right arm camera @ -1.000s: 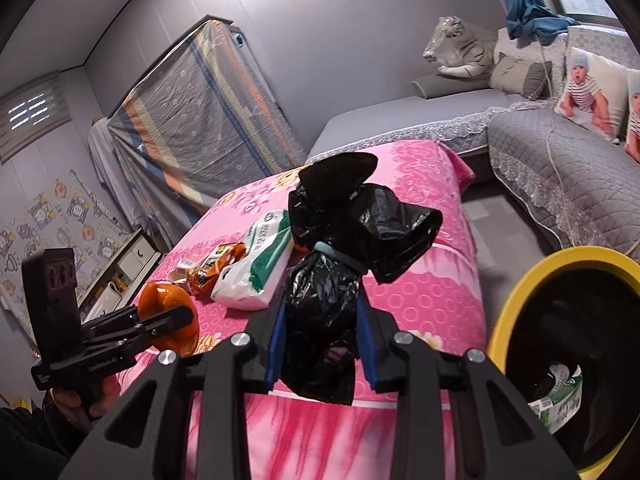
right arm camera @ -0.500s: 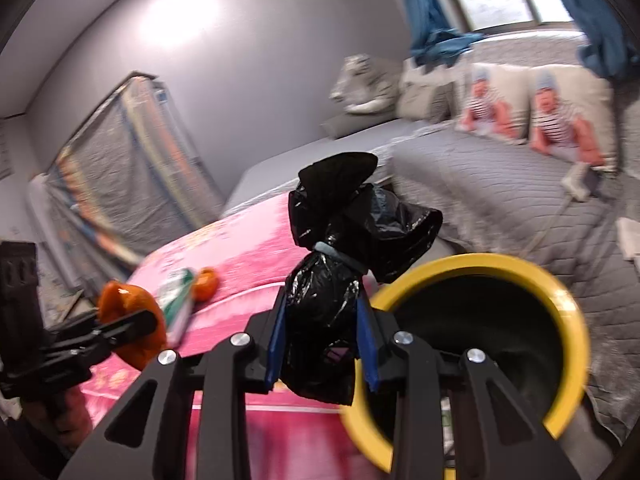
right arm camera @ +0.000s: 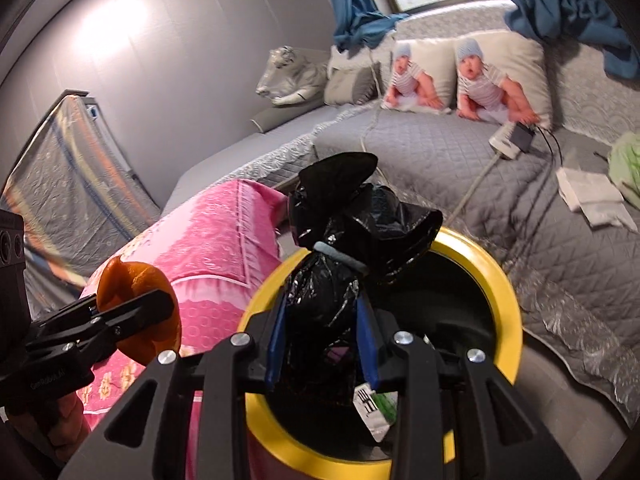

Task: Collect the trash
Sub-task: 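Carry the black bag and orange peel over the yellow bin and open both grippers, then grasp the orange snack wrapper on the bed with the right gripper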

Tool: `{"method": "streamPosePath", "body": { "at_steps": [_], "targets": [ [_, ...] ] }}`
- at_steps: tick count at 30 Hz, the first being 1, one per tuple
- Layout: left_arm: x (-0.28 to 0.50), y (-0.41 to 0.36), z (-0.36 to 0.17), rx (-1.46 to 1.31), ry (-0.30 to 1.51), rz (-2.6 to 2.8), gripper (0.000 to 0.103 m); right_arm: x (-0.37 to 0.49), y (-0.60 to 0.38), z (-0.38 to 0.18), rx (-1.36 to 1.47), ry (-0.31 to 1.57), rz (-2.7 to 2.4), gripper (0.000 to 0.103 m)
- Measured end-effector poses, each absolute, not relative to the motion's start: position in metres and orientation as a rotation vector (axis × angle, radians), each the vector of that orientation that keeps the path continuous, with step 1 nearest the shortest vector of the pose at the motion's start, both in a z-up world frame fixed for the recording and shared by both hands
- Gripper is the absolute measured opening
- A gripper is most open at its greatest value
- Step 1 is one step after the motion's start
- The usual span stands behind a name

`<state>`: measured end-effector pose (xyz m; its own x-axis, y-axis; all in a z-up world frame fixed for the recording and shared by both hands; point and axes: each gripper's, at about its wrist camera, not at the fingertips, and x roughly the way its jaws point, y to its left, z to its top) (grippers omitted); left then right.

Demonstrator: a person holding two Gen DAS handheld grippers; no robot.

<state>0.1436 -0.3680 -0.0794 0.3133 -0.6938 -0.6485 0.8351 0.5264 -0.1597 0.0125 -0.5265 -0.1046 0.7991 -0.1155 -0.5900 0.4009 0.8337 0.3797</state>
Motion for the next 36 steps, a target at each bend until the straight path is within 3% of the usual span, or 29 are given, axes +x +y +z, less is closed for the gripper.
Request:
{"method": "streamPosePath", "body": {
  "at_steps": [22, 24, 25, 26, 28, 31, 36],
  "targets": [
    [0.159, -0.41, -0.121, 0.211, 0.862, -0.984, 0.039, 0.006, -0.558, -0.154, 0.654, 0.691, -0.38, 0.03],
    [0.162, -0.409, -0.122, 0.195, 0.869, -0.978, 0.048, 0.006, -0.559, -0.154, 0.667, 0.685, -0.394, 0.033],
    [0.163, -0.407, -0.121, 0.184, 0.872, -0.976, 0.058, 0.005, -0.56, -0.154, 0.671, 0.682, -0.398, 0.037],
    [0.163, -0.404, -0.121, 0.175, 0.869, -0.971, 0.069, 0.004, -0.561, -0.153, 0.672, 0.676, -0.407, 0.043],
    [0.164, -0.397, -0.118, 0.151, 0.856, -0.963, 0.077, 0.002, -0.562, -0.15, 0.671, 0.665, -0.428, 0.056],
    [0.17, -0.382, -0.114, 0.096, 0.865, -0.934, 0.085, -0.004, -0.564, -0.144, 0.684, 0.645, -0.449, 0.062],
    [0.181, -0.343, -0.093, -0.047, 0.832, -0.902, 0.09, -0.008, -0.562, -0.133, 0.688, 0.605, -0.455, 0.071]
  ]
}}
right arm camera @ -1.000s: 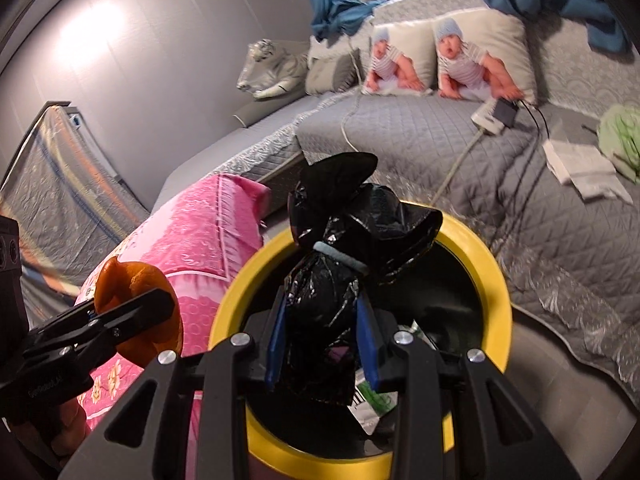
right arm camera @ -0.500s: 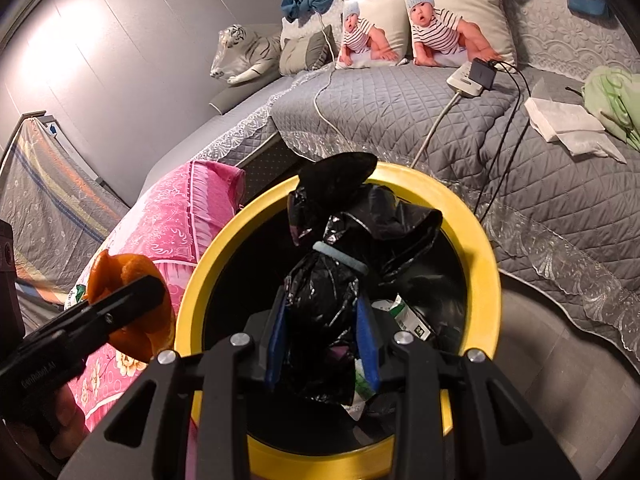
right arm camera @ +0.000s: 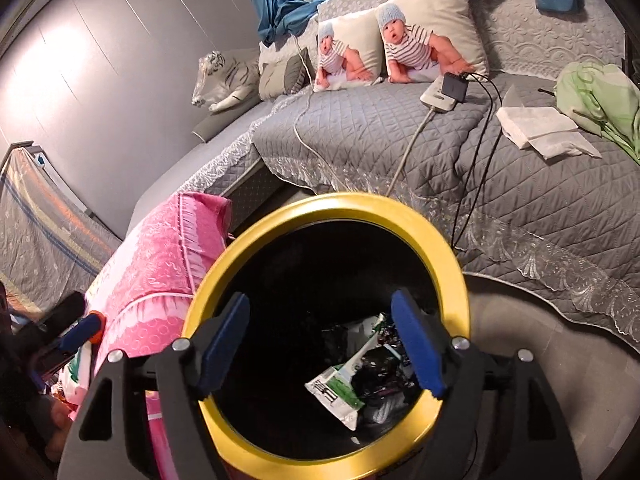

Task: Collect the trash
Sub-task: 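Grasp the orange snack wrapper on the bed with the right gripper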

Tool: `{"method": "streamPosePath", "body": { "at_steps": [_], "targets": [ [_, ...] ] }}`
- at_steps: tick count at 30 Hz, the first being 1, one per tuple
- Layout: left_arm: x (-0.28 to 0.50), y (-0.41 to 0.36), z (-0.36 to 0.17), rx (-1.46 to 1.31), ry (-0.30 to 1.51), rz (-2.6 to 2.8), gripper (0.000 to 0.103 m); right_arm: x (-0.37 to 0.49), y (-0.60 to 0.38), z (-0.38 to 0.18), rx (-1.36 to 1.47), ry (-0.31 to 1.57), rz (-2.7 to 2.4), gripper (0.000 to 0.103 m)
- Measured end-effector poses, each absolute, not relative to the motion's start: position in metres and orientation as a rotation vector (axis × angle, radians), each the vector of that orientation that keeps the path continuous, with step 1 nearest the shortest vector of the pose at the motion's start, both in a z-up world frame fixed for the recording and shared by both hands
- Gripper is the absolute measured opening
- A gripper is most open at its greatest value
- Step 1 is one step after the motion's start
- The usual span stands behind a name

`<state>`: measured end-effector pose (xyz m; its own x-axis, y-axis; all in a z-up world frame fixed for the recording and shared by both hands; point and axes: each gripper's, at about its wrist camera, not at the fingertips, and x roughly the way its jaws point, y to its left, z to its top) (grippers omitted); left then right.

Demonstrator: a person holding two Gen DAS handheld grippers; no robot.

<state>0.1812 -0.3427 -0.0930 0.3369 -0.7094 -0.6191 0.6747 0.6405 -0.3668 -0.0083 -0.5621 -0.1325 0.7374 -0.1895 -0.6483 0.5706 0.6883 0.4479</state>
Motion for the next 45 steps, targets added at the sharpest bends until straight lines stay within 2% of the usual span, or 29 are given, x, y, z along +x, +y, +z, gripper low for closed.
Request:
{"method": "streamPosePath", "body": {
  "at_steps": [7, 13, 19, 23, 29, 37, 45],
  "targets": [
    [0.177, -0.268, -0.031, -0.155, 0.627, -0.848, 0.094, 0.007, -0.53, -0.101, 0.587, 0.54, -0.337, 0.076],
    [0.173, -0.169, 0.008, -0.209, 0.5, -0.728, 0.095, 0.04, -0.453, -0.062, 0.306, 0.505, -0.104, 0.076],
    [0.159, -0.053, 0.021, -0.151, 0.372, -0.474, 0.095, 0.08, -0.342, -0.025, 0.004, 0.487, 0.21, 0.076],
    [0.146, 0.028, 0.016, -0.152, 0.324, -0.253, 0.095, 0.115, -0.252, -0.014, -0.19, 0.522, 0.424, 0.076],
    [0.129, 0.113, -0.014, -0.236, 0.346, 0.011, 0.095, 0.165, -0.15, -0.034, -0.409, 0.596, 0.57, 0.075],
    [0.139, 0.144, -0.048, -0.362, 0.432, -0.001, 0.095, 0.197, -0.067, -0.077, -0.711, 0.626, 0.595, 0.067],
    [0.151, 0.161, -0.08, -0.466, 0.509, -0.023, 0.095, 0.235, -0.026, -0.104, -0.832, 0.719, 0.611, 0.067]
  ]
}}
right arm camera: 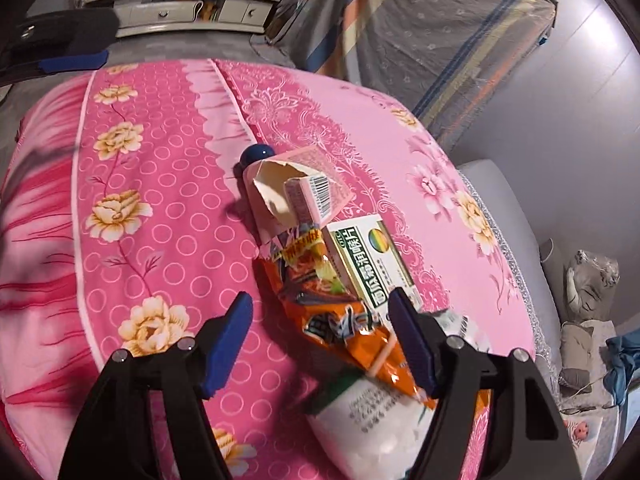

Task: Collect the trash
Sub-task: 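Grasp the orange snack wrapper on the bed with the right gripper, then grasp the white green-striped bag with the left gripper while the right holds the wrapper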

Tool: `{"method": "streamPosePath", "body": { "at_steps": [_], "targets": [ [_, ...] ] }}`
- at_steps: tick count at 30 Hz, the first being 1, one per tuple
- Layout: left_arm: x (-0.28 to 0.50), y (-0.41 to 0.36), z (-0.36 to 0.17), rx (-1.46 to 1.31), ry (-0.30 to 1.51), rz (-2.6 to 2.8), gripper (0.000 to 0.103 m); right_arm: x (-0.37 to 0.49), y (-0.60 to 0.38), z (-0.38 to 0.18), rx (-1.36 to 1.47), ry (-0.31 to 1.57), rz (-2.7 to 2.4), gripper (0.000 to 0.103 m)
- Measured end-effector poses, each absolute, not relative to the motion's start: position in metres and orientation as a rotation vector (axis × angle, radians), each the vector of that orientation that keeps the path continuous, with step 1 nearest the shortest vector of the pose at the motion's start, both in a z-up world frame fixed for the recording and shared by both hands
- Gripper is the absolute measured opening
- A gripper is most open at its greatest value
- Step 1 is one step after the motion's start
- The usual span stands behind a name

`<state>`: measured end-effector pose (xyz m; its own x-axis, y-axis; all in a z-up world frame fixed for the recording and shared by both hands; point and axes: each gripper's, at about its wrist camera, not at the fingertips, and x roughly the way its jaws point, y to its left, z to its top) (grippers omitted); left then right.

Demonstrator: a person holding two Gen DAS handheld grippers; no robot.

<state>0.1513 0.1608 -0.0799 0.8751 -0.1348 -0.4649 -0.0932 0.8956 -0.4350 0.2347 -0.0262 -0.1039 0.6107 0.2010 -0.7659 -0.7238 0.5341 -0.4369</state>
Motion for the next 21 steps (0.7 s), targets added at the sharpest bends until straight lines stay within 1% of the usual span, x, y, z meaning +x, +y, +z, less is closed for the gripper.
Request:
{"method": "streamPosePath", "body": {
  "at_steps": [6, 7, 8, 9, 11, 14, 19, 21],
  "targets": [
    [0.15, 0.178, -0.094, -0.521, 0.533, 0.018, 0.095, 0.255, -0.011, -0.12, -0.843, 0.774, 0.615, 0.066],
    [0.149, 0.18, -0.095, -0.528, 0.532, 0.028, 0.095, 0.258, -0.01, -0.122, -0.837, 0.787, 0.614, 0.057],
    [0.149, 0.181, -0.096, -0.533, 0.532, 0.033, 0.095, 0.261, -0.01, -0.124, -0.822, 0.807, 0.613, 0.052],
    [0.148, 0.182, -0.096, -0.536, 0.532, 0.037, 0.095, 0.263, -0.01, -0.124, -0.802, 0.816, 0.615, 0.051],
    [0.148, 0.183, -0.097, -0.543, 0.534, 0.042, 0.095, 0.265, -0.012, -0.121, -0.765, 0.822, 0.615, 0.043],
    [0.15, 0.181, -0.097, -0.548, 0.546, 0.035, 0.095, 0.263, -0.018, -0.108, -0.708, 0.81, 0.625, 0.037],
    [0.153, 0.166, -0.093, -0.522, 0.564, -0.007, 0.095, 0.254, -0.045, -0.071, -0.534, 0.79, 0.649, 0.036],
    [0.156, 0.155, -0.089, -0.498, 0.57, -0.045, 0.095, 0.249, -0.068, -0.047, -0.432, 0.76, 0.654, 0.036]
  ]
}}
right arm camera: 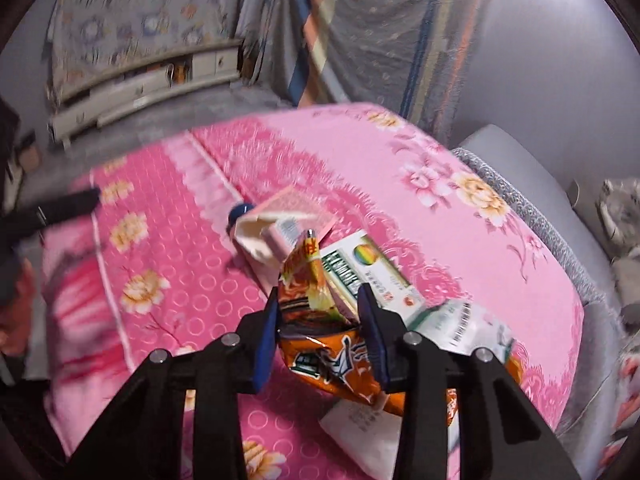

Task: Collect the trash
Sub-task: 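Grasp the white green-striped bag with the left gripper while the right holds the wrapper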

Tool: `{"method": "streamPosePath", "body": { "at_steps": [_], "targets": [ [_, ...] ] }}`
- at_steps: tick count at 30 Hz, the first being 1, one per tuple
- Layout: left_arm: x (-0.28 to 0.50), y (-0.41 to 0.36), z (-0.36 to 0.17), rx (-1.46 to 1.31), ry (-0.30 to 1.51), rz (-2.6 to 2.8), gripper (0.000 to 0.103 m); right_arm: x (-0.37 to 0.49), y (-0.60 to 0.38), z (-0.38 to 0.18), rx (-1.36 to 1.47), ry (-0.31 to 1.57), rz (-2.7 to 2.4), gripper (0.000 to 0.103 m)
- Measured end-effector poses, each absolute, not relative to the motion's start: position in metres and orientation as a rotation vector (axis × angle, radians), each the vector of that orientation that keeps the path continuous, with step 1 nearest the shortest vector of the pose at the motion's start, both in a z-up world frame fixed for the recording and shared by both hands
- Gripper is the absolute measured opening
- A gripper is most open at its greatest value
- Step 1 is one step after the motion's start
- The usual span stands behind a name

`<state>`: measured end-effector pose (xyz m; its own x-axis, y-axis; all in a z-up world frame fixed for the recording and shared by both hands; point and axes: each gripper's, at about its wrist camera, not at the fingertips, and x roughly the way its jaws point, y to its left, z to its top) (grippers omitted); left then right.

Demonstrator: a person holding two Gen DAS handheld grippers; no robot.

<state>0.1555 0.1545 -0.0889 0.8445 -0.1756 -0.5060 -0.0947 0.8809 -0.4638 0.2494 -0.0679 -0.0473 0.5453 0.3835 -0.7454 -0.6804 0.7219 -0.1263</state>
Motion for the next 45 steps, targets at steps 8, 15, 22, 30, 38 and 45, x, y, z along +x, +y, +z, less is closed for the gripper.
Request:
{"method": "streamPosePath", "body": {
  "at_steps": [8, 15, 22, 30, 38, 45],
  "targets": [
    [0.176, 0.057, -0.083, -0.322, 0.716, -0.328, 0.095, 0.21, -0.193, 0.02, -0.042, 0.589, 0.552, 0.036],
    [0.199, -0.025, -0.088, -0.21, 0.835, -0.467, 0.095, 0.17, -0.254, 0.001, 0.085, 0.568, 0.518, 0.036],
    [0.233, -0.081, -0.104, -0.13, 0.954, -0.499, 0.095, 0.157, -0.298, -0.021, 0.204, 0.561, 0.509, 0.036],
    [0.264, -0.099, -0.126, -0.083, 1.027, -0.402, 0.095, 0.148, -0.324, -0.027, 0.268, 0.531, 0.524, 0.036],
    [0.288, -0.108, -0.138, -0.048, 1.06, -0.318, 0.095, 0.147, -0.328, -0.034, 0.293, 0.527, 0.536, 0.036],
    [0.306, -0.113, -0.15, -0.034, 1.086, -0.274, 0.093, 0.144, -0.326, -0.036, 0.294, 0.532, 0.531, 0.037]
  ]
}}
